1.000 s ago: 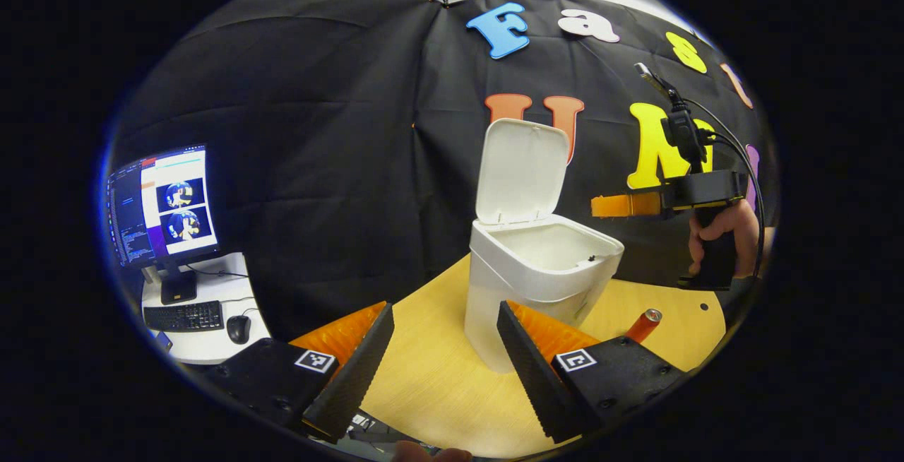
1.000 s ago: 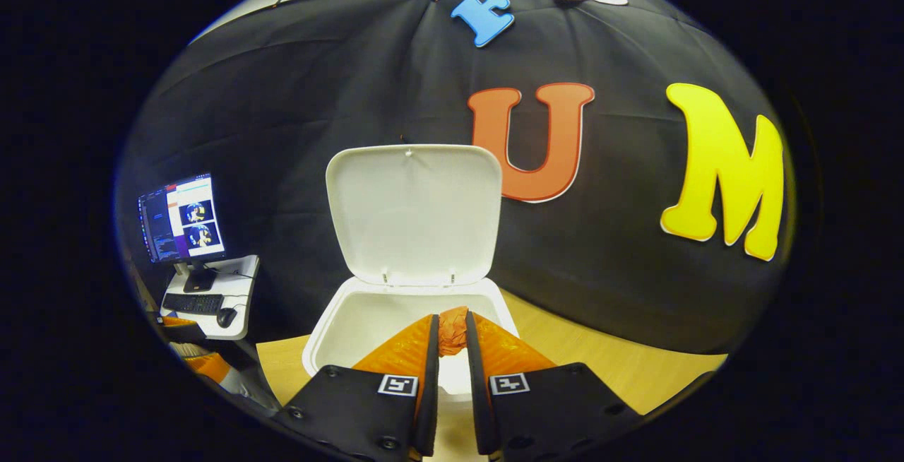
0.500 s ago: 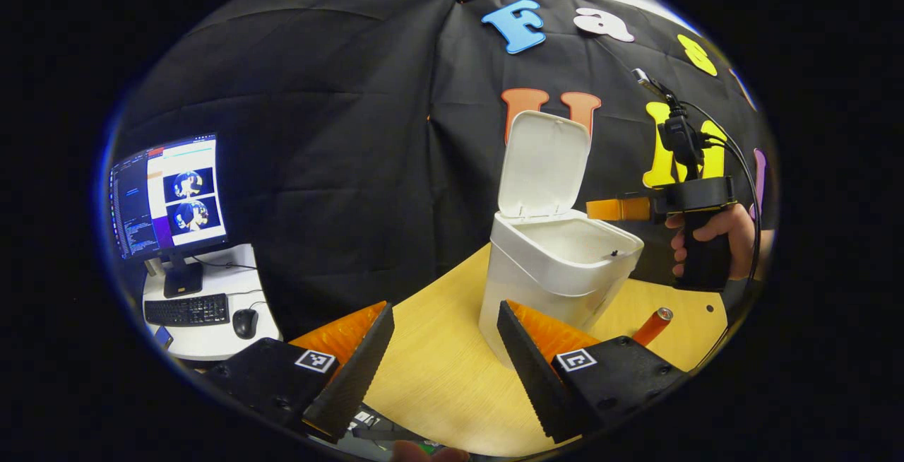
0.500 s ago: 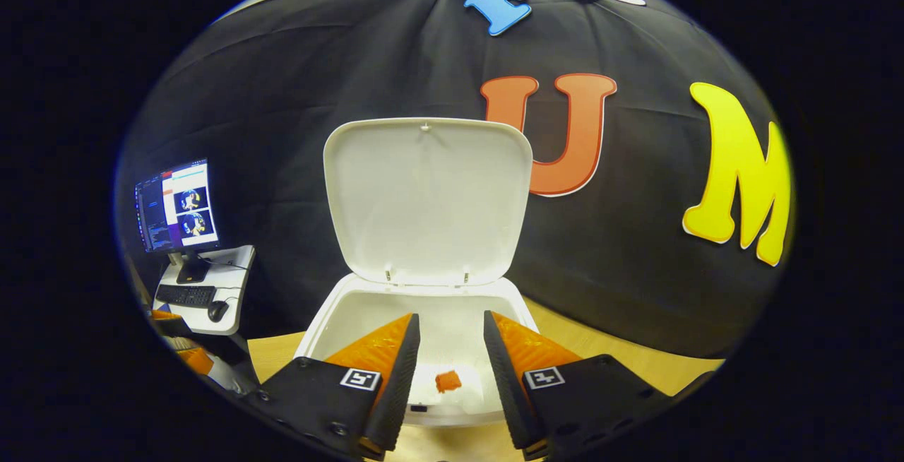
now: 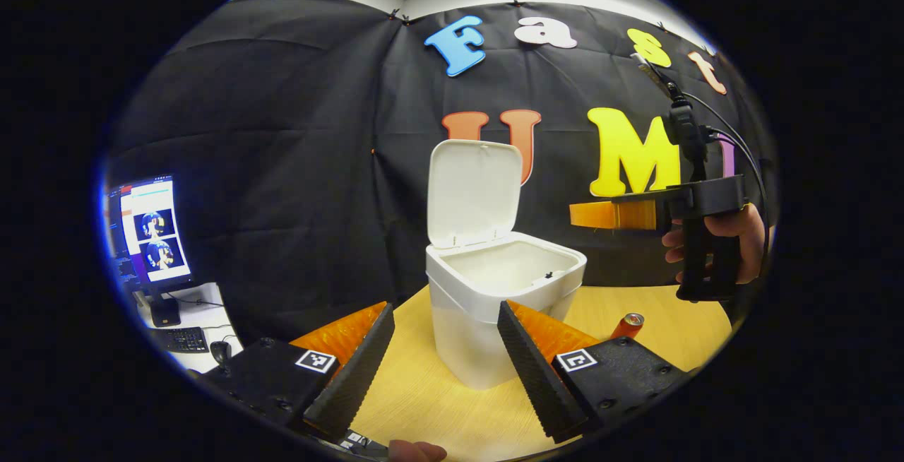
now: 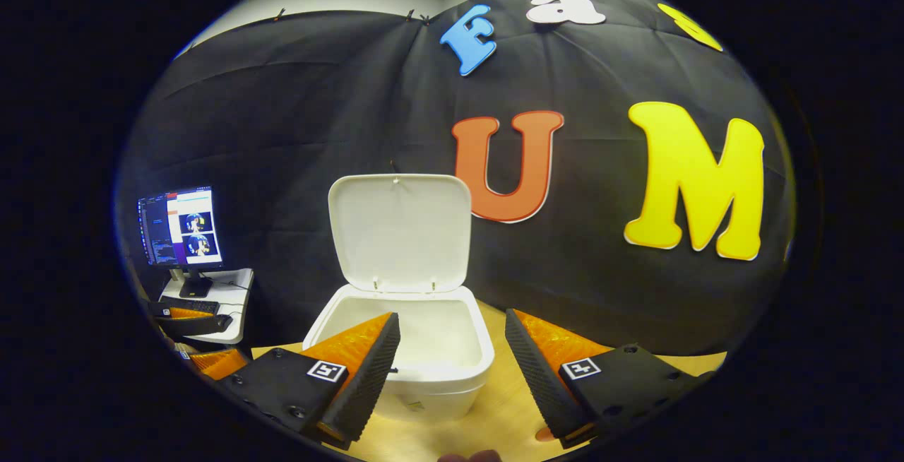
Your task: Press the lid of the desktop garbage bin to open it, pick up the crumpled paper on the desktop and throw it into the bin, then pick up the pop can on the desktop and drop it into the bin, and finally close the garbage bin lid.
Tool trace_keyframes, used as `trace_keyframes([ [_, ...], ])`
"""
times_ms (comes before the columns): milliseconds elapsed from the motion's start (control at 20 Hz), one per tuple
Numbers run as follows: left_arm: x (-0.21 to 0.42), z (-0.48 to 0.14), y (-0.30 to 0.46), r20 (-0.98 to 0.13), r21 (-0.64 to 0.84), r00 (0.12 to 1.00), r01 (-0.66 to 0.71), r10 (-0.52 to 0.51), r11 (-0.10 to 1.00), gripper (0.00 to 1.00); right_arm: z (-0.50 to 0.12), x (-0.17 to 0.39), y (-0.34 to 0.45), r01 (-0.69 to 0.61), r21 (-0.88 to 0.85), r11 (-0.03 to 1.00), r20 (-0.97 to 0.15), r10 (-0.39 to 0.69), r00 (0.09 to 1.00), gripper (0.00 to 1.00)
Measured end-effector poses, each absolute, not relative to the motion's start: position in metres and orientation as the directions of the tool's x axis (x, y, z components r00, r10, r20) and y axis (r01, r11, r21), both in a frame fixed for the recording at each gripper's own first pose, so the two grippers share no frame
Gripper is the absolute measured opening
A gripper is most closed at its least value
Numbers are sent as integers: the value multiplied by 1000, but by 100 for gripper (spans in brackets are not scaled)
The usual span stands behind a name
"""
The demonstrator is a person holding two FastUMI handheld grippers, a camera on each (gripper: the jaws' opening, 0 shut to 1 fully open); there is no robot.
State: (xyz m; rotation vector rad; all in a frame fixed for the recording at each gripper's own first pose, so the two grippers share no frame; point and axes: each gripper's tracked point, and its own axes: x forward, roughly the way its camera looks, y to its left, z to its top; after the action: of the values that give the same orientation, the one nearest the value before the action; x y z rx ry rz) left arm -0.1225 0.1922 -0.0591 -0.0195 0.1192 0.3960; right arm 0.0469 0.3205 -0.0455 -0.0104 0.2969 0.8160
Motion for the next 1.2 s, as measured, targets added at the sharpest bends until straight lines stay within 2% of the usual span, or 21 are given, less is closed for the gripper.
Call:
trace_keyframes([
  [250, -92, -51, 141, -92, 11, 963, -252, 252, 968, 97, -28, 47, 234, -614, 107, 782, -220, 621, 752, 94],
  [500, -67, -58, 81, -98, 22, 989, -107, 109, 994, 97, -35, 44, 134, -487, 65, 871, -225, 488, 843, 94],
  [950, -32, -119, -20, -178, 23, 979, 104, -98, 994, 97, -76, 11, 6, -296, 57, 954, -312, 298, 902, 94],
  [1200, 1, -157, -52, -209, -2, 968, 140, -138, 990, 98, -97, -2, -43, -210, 23, 977, -344, 205, 916, 95],
])
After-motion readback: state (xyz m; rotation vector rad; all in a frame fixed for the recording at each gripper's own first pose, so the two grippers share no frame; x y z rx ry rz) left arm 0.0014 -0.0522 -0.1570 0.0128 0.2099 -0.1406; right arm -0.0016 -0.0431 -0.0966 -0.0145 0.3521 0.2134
